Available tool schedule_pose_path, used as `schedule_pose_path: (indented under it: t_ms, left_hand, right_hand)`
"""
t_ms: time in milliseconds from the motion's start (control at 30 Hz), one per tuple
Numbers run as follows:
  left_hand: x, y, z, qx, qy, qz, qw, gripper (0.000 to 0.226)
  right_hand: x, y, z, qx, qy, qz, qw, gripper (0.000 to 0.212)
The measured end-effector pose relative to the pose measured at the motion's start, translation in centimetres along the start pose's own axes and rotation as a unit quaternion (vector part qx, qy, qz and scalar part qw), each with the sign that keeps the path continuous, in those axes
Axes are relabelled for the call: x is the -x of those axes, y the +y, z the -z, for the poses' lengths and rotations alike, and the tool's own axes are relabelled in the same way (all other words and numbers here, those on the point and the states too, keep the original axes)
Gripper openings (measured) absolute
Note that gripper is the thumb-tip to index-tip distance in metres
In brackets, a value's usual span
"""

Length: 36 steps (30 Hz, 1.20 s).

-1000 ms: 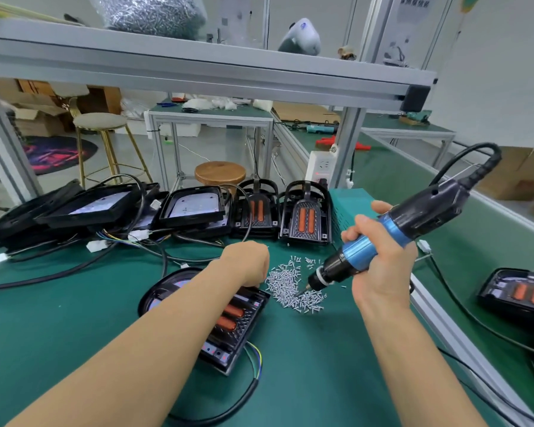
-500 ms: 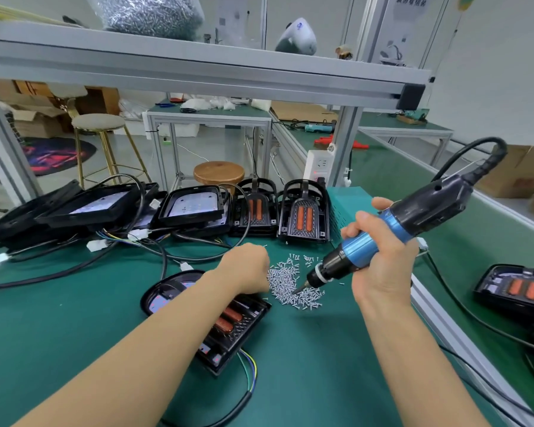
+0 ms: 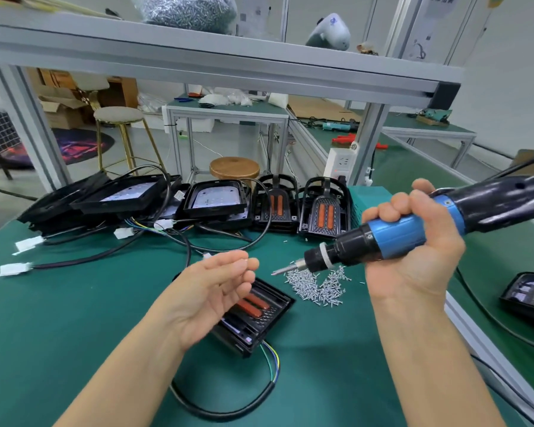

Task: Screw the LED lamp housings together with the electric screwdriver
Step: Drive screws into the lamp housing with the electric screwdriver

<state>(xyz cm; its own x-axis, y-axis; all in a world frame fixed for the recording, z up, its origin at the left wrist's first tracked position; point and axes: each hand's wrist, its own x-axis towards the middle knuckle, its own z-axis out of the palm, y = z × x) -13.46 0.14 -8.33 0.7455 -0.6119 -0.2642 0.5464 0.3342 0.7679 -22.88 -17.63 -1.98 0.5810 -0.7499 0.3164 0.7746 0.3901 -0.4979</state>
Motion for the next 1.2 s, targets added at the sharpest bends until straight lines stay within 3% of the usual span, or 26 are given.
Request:
schedule_pose_path:
  t_ms: [300,867,1200]
  left_hand:
    - [2.9,-0.5,0.1,0.08,0.021,0.012,0.997,0.029]
    - [4.0,-1.8,-0.8,0.144,0.004,0.024,0.989,0.011]
    - [4.0,-3.4,-1.4,0.038,0.071,-0.124,0.989,0.013]
  right_hand:
    - [1.4,0.6,-2.3,-0.039,-0.019,-0.016,0.999,0.015]
    - [2.2,0.8,-2.9,-0.029,-0.033,-0.018,0.999,0.014]
    - [2.8,1.3,-2.7,0.005,-0.043,0.022,0.999,0.017]
